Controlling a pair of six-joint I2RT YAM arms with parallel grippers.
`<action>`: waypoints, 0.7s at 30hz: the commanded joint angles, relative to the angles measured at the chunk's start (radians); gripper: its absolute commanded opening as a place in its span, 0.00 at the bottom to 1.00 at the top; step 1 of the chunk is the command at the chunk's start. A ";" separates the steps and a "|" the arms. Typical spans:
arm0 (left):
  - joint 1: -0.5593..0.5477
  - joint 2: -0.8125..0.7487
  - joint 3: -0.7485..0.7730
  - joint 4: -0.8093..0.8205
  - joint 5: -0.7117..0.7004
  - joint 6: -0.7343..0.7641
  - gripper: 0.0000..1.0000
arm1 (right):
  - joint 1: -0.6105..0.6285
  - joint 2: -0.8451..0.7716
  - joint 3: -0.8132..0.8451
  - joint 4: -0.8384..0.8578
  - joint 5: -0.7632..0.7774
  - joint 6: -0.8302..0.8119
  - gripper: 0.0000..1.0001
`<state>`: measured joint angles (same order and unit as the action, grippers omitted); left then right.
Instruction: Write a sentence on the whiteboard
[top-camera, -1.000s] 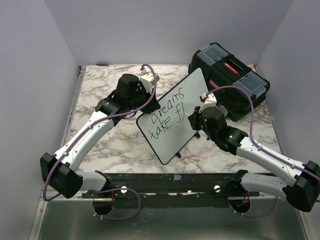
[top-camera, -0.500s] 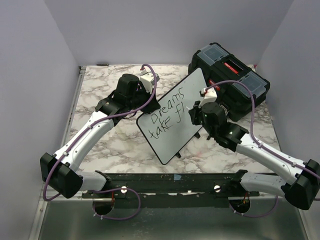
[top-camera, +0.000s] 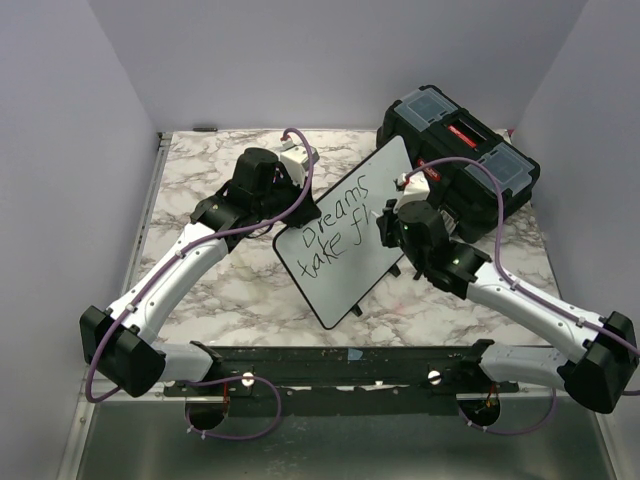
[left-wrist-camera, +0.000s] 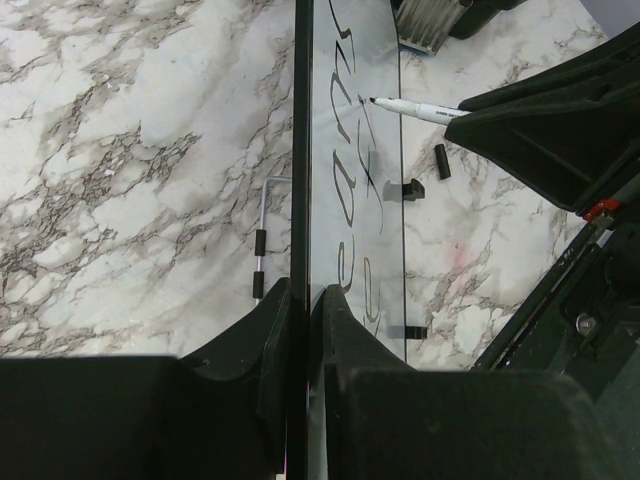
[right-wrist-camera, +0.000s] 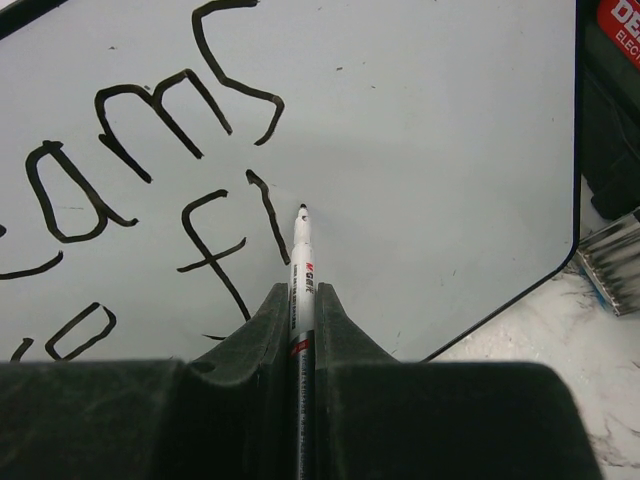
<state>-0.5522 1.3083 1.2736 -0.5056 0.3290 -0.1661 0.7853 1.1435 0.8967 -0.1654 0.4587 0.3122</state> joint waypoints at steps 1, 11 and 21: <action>-0.031 0.031 -0.051 -0.185 -0.042 0.083 0.00 | 0.001 0.020 0.024 0.029 0.032 -0.015 0.01; -0.032 0.035 -0.049 -0.185 -0.042 0.083 0.00 | 0.001 0.006 -0.016 0.032 0.002 -0.004 0.01; -0.031 0.037 -0.050 -0.185 -0.043 0.082 0.00 | 0.000 -0.035 -0.066 0.012 -0.007 0.014 0.01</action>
<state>-0.5522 1.3083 1.2732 -0.5060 0.3256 -0.1661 0.7853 1.1347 0.8574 -0.1547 0.4580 0.3134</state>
